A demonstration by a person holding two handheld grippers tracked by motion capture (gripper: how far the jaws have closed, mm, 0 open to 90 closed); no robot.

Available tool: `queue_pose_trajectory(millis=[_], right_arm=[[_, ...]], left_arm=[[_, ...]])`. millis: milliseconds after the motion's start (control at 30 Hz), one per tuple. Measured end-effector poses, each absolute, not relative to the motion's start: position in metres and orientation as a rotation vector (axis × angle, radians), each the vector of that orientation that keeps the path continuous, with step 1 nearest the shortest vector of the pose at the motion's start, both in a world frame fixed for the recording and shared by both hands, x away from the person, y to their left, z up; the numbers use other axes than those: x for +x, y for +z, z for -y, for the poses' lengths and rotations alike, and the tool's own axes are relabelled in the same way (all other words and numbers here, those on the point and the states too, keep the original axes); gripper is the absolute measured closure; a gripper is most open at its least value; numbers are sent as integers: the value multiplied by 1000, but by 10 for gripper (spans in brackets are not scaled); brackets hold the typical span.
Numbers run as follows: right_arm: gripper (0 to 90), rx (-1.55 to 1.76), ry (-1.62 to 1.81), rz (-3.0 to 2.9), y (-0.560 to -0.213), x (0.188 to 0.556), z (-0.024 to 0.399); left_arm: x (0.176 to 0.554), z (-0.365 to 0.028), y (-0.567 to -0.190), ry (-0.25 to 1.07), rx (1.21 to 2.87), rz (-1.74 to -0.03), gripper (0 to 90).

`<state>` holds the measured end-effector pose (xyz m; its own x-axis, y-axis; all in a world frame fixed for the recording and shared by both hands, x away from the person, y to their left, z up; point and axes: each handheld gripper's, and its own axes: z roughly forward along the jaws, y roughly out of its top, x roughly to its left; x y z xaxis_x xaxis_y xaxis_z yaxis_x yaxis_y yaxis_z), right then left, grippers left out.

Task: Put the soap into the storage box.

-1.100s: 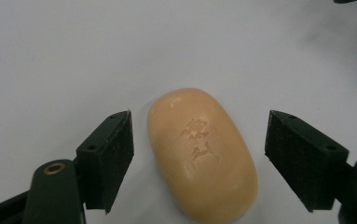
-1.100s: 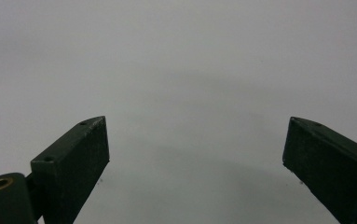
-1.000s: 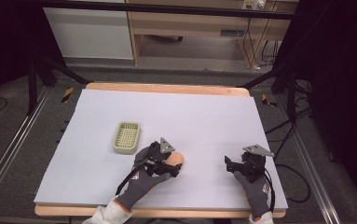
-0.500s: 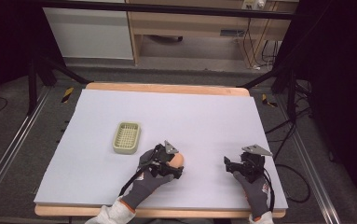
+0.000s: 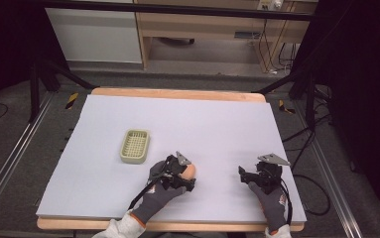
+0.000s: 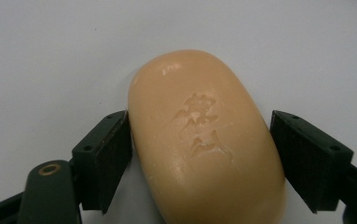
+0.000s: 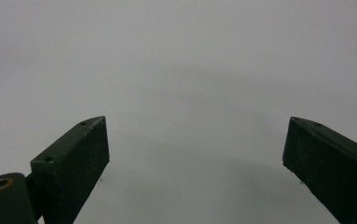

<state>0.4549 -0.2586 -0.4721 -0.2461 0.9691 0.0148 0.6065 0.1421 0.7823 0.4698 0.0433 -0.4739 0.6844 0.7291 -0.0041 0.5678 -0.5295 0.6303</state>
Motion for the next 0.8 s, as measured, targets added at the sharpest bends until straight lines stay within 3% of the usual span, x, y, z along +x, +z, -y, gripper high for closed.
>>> queue_pose_trajectory(millis=[300, 800], right_arm=[[74, 1505, 935, -1922, -472, 455, 259], [73, 1506, 932, -1921, -472, 455, 259]], left_arm=[[470, -48, -471, 328, 2288, -1004, 291], [473, -48, -472, 314, 2260, -1015, 275]])
